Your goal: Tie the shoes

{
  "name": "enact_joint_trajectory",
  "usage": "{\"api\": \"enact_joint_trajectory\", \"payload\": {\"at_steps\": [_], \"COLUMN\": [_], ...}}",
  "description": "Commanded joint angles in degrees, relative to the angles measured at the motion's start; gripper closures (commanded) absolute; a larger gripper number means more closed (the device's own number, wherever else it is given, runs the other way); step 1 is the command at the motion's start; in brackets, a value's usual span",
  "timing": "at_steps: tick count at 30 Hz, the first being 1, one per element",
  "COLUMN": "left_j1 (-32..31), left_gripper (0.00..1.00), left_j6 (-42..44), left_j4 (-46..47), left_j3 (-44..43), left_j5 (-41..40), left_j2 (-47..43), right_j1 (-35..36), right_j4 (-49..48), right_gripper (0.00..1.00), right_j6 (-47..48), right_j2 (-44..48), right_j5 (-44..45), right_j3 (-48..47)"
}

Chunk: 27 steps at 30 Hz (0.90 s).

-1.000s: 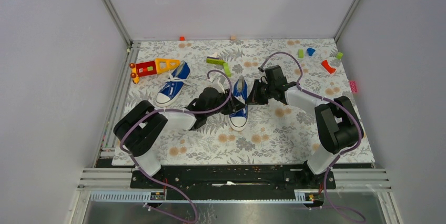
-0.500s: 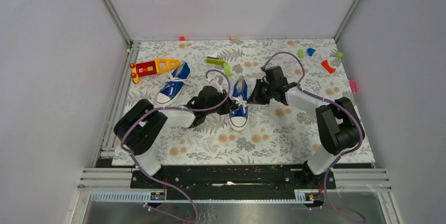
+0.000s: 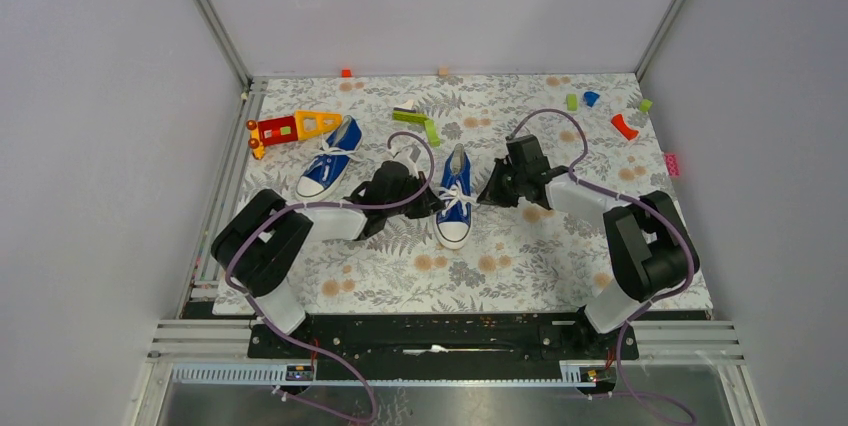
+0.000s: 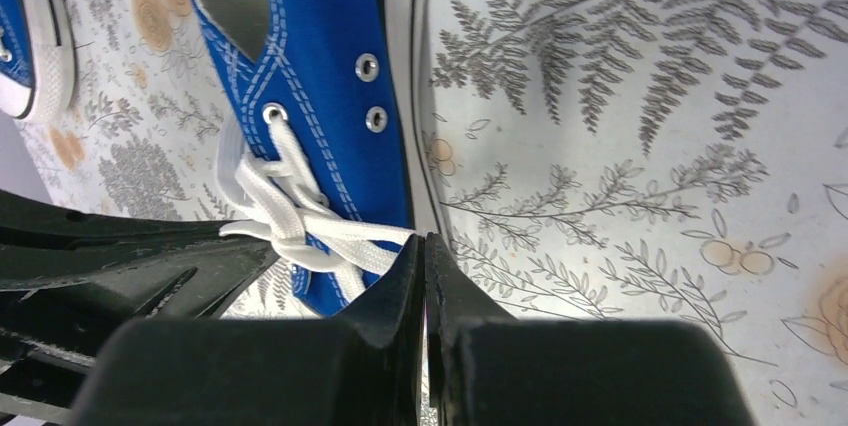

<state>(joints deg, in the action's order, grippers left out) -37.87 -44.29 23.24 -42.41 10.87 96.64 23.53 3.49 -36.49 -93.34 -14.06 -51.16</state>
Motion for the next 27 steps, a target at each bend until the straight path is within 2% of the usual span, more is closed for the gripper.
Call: {"api": "enact_joint_trajectory", "payload": {"at_steps": [1,15,20,27], "left_j1": [0.4,0.2,-0.3,-0.3], "left_gripper": [1.0,1.0,1.0,1.0], "left_j6": [3.8,10.8,12.9,9.8], "left_j4": [-3.5,-21.8,-27.0,-31.8], "left_j3": [-2.1,-9.3,-12.2,-15.5], "left_j5": [-0.3,-9.6,-12.6,-14.6], "left_j2": [-2.6,-4.7,-4.6,0.8], "right_j1": [0.5,0.7,2.0,2.9], "right_j4": [-1.0,4.1,8.2,13.0], "right_gripper": [1.0,1.0,1.0,1.0], "right_j6": [-1.7,0.4,1.3,-0.8], "right_j2": [3.0,3.1,4.1,2.3], "right_j5": [5.4,11.8,18.0,26.0], "right_j3": [1.8,0.4,-1.4,-2.8]}}
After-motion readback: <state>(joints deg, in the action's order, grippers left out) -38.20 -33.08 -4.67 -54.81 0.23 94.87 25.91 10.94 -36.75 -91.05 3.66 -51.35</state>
